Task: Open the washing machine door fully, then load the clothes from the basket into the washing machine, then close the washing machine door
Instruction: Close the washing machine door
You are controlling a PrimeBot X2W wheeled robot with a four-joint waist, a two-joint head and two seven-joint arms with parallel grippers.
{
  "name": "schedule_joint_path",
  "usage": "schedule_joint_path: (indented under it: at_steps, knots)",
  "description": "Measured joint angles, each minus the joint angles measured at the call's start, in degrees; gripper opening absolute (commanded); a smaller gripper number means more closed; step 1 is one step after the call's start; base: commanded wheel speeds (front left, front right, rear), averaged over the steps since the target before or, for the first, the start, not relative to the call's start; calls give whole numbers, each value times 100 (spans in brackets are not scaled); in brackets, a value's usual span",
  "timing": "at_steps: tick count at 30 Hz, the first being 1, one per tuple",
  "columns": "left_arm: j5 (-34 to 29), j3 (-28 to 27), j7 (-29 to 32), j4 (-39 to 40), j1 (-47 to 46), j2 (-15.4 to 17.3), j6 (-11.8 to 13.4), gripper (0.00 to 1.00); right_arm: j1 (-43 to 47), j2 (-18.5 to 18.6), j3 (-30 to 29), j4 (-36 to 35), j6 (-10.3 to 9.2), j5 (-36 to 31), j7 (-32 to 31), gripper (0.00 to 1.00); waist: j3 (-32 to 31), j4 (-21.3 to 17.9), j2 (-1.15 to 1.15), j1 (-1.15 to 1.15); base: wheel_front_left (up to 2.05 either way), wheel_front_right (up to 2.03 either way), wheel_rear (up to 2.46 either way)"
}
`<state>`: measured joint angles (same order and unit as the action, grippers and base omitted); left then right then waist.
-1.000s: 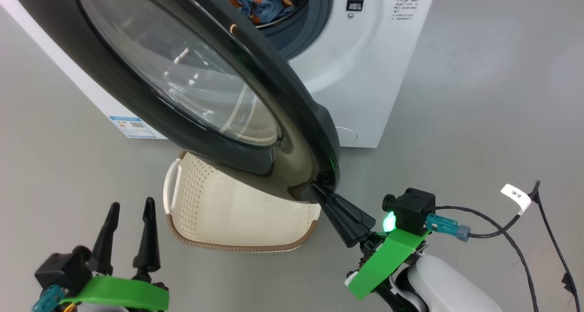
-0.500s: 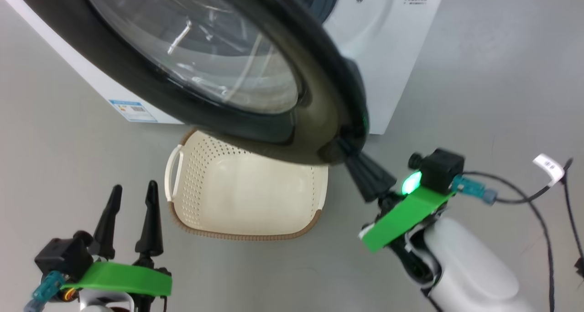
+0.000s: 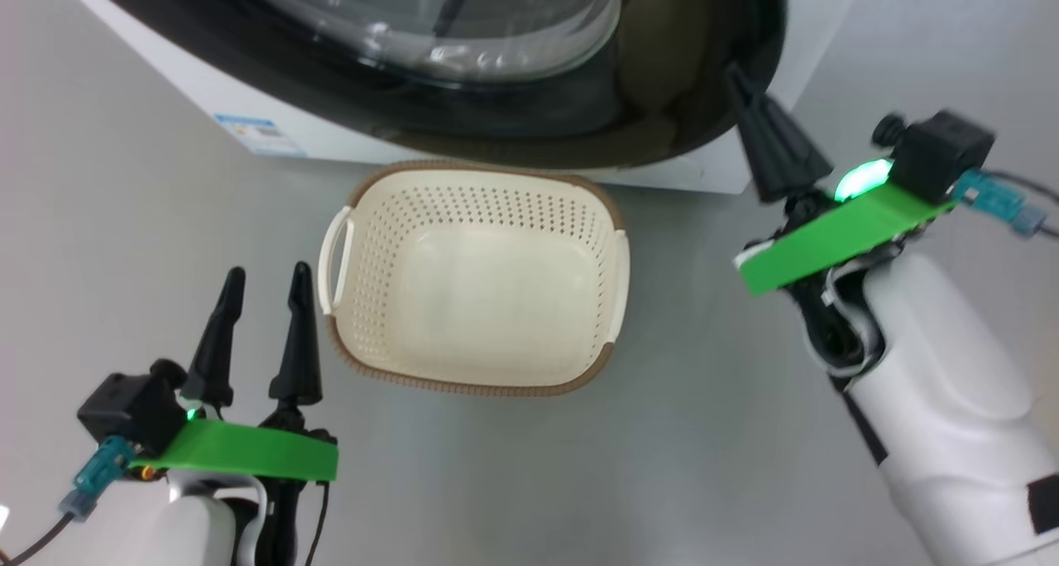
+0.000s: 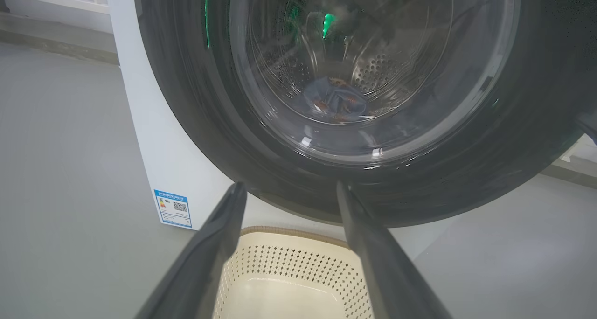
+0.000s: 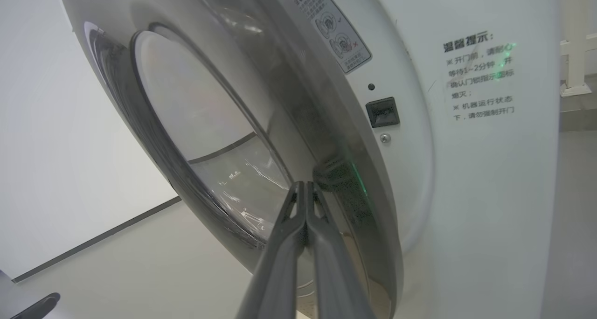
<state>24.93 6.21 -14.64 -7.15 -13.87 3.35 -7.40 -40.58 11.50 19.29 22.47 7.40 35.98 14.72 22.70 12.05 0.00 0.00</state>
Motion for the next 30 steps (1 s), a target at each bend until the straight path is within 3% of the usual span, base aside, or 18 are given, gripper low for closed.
schedule_joint_path:
  at_steps: [16,30]
  knots:
    - [18,129,0,41,-342,-115,0,100,-821,165,-490,197,3,-15,1,0,560,458,0,0,0,0,0]
    - [13,37,0,-92,-398,-110,0,100,-634,141,-319,1,1,-21,1,0,415,324,0,0,0,0,0]
